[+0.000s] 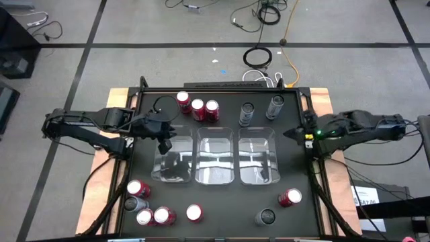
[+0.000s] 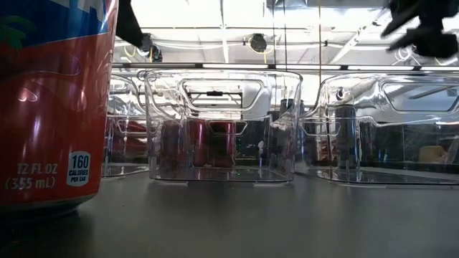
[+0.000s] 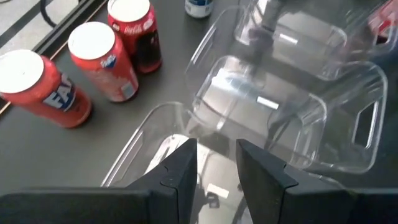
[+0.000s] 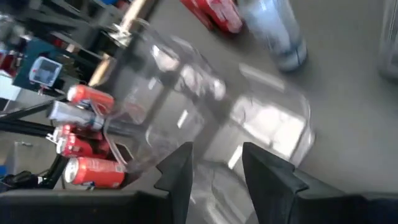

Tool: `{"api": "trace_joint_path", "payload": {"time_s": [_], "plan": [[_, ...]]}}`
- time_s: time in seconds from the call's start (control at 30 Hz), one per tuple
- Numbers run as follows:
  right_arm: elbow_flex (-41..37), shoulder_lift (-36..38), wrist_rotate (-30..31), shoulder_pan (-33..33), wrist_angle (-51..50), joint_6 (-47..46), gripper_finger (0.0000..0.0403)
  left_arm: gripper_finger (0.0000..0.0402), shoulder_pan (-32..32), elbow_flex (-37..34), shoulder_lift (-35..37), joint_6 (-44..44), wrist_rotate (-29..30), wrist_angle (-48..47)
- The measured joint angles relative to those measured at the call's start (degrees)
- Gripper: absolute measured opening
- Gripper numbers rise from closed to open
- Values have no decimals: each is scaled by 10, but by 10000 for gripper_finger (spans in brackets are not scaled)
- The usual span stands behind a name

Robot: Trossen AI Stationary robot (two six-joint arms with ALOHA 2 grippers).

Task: Sort soda cans
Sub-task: Put the top left red soda can into the left transparent bin

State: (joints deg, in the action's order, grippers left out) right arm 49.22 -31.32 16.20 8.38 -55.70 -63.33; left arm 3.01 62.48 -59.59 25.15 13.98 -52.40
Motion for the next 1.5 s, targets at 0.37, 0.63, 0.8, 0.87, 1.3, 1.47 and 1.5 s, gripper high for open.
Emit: {"api": "trace_joint_path", "payload": {"time_s": [0.37,0.63,0.8,0.87,1.3,1.47,1.5], "plan": [[148,-140,0,12,1,178,110,121,0,0,0,0,0,44],[166,-240,1,17,8,199,109,121,0,0,0,0,0,41],[166,-286,2,16,43,177,109,121,0,0,0,-1,0,41],[166,-302,2,14,65,176,109,121,0,0,0,-1,0,41],[166,-361,3,13,90,164,109,121,0,0,0,-5,5,53],[166,-363,2,13,89,145,109,121,0,0,0,-2,9,85],[166,-363,2,13,89,139,109,121,0,0,0,-2,9,89]]}}
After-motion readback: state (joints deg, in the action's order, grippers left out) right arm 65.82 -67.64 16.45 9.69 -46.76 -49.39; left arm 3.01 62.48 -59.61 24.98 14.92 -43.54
